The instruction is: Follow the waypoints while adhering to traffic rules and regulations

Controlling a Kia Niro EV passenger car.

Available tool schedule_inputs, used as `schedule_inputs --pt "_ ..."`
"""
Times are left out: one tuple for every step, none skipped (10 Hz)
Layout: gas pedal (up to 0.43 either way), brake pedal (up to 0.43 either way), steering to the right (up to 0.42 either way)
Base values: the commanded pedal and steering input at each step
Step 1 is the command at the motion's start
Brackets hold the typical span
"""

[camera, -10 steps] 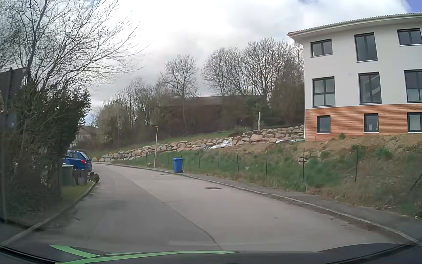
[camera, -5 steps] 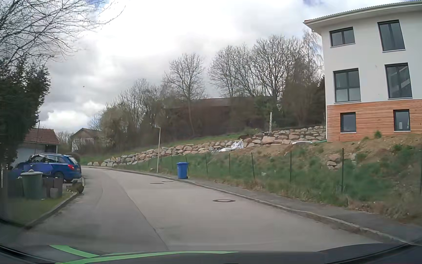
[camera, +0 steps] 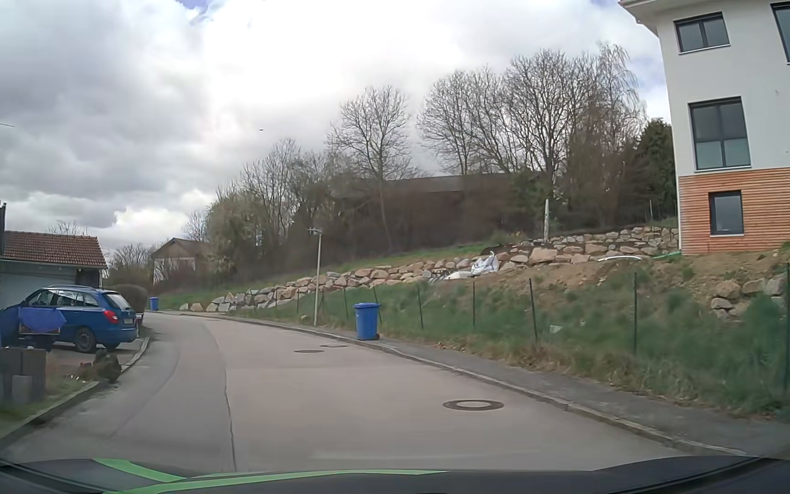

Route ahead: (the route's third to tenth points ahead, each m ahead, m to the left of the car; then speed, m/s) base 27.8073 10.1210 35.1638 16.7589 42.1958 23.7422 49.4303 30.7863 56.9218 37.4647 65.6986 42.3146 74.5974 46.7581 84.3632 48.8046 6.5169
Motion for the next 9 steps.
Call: schedule_inputs --pt "0.240 0.000 -0.086" --pt "0.240 0.000 -0.089" --pt "0.240 0.000 -0.091" --pt "0.240 0.000 -0.093" --pt "0.240 0.000 -0.093" --pt "0.240 0.000 -0.095" --pt "0.240 0.000 -0.095" --pt "0.240 0.000 -0.095" --pt "0.240 0.000 -0.095"
